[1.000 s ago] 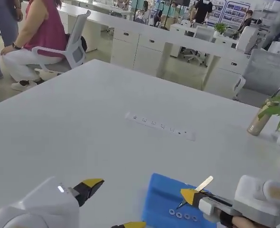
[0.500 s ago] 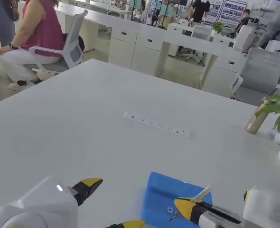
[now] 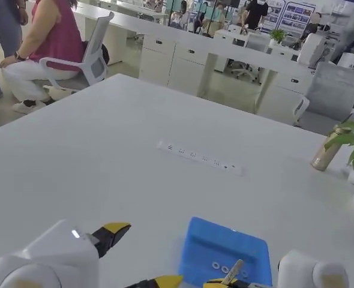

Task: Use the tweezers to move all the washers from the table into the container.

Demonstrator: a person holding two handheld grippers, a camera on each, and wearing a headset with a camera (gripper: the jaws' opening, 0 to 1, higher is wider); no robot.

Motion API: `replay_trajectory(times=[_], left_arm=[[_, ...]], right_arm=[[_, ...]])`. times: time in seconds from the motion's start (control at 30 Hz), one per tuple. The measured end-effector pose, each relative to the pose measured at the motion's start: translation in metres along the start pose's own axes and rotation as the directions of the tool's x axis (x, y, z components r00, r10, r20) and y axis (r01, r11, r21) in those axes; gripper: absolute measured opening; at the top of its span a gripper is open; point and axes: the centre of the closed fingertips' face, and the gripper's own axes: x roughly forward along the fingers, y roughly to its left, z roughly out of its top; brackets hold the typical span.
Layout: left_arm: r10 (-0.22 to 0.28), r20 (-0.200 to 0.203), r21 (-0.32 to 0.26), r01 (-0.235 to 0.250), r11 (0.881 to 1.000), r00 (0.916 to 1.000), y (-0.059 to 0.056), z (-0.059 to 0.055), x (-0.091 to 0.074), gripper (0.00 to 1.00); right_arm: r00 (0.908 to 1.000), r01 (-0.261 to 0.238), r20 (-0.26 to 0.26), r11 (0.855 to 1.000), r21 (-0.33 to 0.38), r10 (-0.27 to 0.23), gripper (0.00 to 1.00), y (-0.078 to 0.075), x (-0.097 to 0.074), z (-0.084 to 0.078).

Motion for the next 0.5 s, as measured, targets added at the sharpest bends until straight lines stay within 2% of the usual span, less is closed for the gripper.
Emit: replay_trajectory(times=[0.23,0.5], left_arm=[[-0.002,-0.001,-0.004,0.002,1.000,1.0000,-0.0002,-0.0004,0.0000,0.66],[-0.006,-0.005,-0.001,0.006,1.000,1.0000,-0.0009,-0.0010,0.0002,0.66]], right_arm=[[0.9998,0.019,-0.004,1.000,-0.001,-0.019,0.04,-0.0050,-0.0002,-0.0022],[0.9999,0.012,-0.010,1.000,-0.010,-0.012,0.04,0.0007,0.0024,-0.0030]])
